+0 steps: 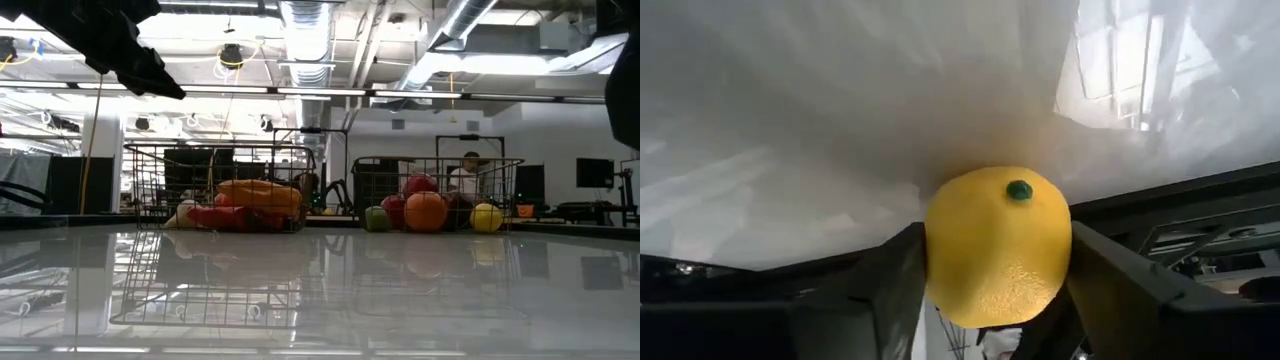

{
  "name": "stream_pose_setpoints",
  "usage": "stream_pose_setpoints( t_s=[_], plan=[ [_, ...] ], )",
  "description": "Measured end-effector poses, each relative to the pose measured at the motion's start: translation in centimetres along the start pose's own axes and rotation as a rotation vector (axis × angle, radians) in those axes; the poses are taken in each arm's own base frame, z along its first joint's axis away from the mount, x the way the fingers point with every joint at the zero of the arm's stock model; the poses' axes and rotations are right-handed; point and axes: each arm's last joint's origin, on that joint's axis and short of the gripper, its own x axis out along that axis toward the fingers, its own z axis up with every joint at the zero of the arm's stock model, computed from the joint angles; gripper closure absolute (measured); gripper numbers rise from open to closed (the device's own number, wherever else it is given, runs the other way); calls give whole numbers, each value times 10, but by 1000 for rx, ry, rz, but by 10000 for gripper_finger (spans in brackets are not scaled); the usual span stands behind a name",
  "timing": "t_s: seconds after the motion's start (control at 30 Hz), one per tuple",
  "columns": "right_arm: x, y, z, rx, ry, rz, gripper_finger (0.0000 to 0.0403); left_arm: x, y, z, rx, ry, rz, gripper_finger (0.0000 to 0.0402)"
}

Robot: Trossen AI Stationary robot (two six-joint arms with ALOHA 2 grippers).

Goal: Sort produce into baskets
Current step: Put the yellow lemon into the right gold wire basket

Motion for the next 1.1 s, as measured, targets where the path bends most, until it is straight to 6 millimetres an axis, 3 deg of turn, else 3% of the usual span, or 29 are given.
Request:
stream_pose_setpoints(
  t_s=[0.2,0.33,0.47,0.7,0.9,1.1],
  plan=[
    [-21,-6,3,46,-22,-39,198,0,0,0,1,-1,15,203],
    [-57,-6,5,26,-179,-102,195,0,1,1,-3,-16,27,203],
    [-104,-19,-1,47,-467,-159,180,-2,0,7,19,-79,21,203],
    [-167,-79,-21,320,-982,-287,181,-36,1,24,71,-394,56,203],
    [-201,-128,-29,478,-1258,-353,176,-56,10,-3,48,-520,59,203],
    [-228,-176,-16,570,-1365,-367,174,-68,20,-28,-19,-563,90,203]
  ],
)
